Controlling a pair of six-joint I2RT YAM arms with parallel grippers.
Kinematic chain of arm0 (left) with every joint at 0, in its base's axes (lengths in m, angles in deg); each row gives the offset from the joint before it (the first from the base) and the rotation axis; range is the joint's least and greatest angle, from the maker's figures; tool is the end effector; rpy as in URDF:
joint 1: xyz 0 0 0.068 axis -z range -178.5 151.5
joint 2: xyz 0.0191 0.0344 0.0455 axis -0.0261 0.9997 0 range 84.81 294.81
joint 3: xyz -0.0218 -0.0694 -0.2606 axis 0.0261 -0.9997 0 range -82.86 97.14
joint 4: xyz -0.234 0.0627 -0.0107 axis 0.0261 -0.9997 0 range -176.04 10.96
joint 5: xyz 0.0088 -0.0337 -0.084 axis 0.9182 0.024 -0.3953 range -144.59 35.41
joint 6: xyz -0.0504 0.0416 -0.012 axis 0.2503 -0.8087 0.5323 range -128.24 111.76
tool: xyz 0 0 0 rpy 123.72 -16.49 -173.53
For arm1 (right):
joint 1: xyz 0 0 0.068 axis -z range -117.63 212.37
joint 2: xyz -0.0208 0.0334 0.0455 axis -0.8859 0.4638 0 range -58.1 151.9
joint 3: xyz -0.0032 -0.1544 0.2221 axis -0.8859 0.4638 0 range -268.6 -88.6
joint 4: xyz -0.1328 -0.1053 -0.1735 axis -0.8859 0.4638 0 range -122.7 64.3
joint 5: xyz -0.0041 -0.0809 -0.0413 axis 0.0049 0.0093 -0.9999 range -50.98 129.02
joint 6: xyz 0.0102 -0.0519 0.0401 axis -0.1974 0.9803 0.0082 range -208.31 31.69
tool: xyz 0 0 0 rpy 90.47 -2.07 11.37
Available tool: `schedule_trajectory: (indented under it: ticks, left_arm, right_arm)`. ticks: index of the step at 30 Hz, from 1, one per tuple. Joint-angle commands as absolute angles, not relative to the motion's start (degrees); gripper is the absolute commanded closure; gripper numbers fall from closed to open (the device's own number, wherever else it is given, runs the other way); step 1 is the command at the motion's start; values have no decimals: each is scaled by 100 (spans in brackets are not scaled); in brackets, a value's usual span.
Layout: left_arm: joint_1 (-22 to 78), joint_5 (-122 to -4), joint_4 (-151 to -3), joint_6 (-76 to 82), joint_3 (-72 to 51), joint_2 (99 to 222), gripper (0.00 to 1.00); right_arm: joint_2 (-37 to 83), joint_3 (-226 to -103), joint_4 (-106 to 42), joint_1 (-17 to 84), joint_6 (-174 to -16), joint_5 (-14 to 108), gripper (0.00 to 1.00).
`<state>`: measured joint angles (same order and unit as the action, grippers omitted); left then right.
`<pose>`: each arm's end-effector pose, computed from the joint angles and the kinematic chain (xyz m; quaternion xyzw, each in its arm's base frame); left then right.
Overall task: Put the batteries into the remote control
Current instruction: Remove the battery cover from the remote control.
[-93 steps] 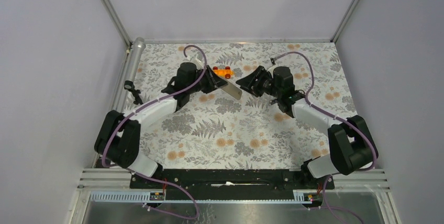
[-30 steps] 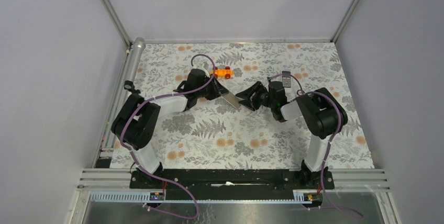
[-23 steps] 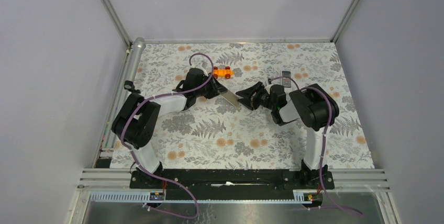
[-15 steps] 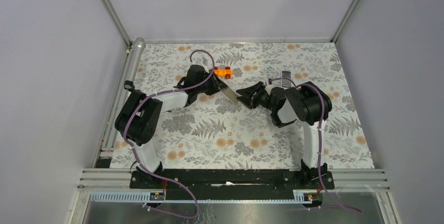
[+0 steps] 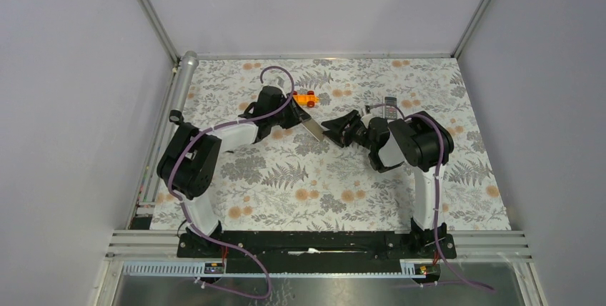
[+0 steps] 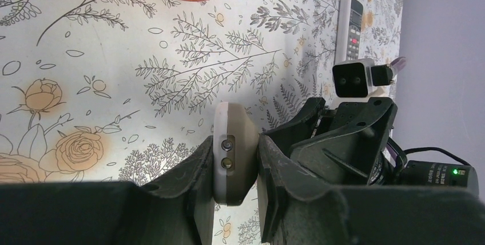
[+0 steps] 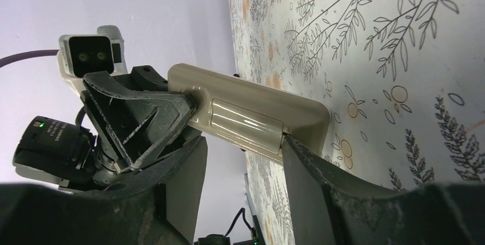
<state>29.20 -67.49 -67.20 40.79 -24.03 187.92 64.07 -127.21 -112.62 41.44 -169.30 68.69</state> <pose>0.3378 -0.1907 0.1872 -0.1080 0.8659 -0.3742 0.3139 0.3302 0.1542 0.1108 0.2011 0.6979 0.6314 0.2716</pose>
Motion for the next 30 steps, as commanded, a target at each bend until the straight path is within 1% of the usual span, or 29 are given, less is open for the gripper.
schedule_trajectory:
  ticks: [1, 6, 15, 17, 22, 25, 28, 30]
  left_arm:
    - [3314, -6701, -7750, 3800, -2315, 18790, 100]
    - [3314, -6265, -8105, 3536, -2276, 18646, 100]
    - [3305, -6159, -8207, 3476, -2231, 18665, 100]
    - [3305, -6077, -8233, 3442, -2218, 18624, 100]
    - [3304, -5880, -8357, 3300, -2132, 18553, 100]
    - [3305, -5724, -8504, 3064, -2046, 18478, 100]
    - [3305, -5619, -8620, 2603, -2054, 18373, 100]
    - [3298, -5574, -8802, 2282, -2021, 18365, 100]
  right_arm:
    - [5828, -13021, -12938, 3994, -16979, 7377, 43]
    - [5774, -12878, -12941, 4121, -16930, 7347, 43]
    - [5713, -12837, -12921, 4219, -16938, 7379, 44]
    - [5662, -12768, -12735, 4258, -16895, 7352, 44]
    - [5346, -12317, -11710, 4394, -16402, 7132, 44]
    - [5058, -12155, -10706, 4496, -15972, 6924, 43]
    - [4491, -12155, -9376, 4565, -15336, 6629, 42]
    - [4094, -12340, -8150, 4566, -14772, 6336, 41]
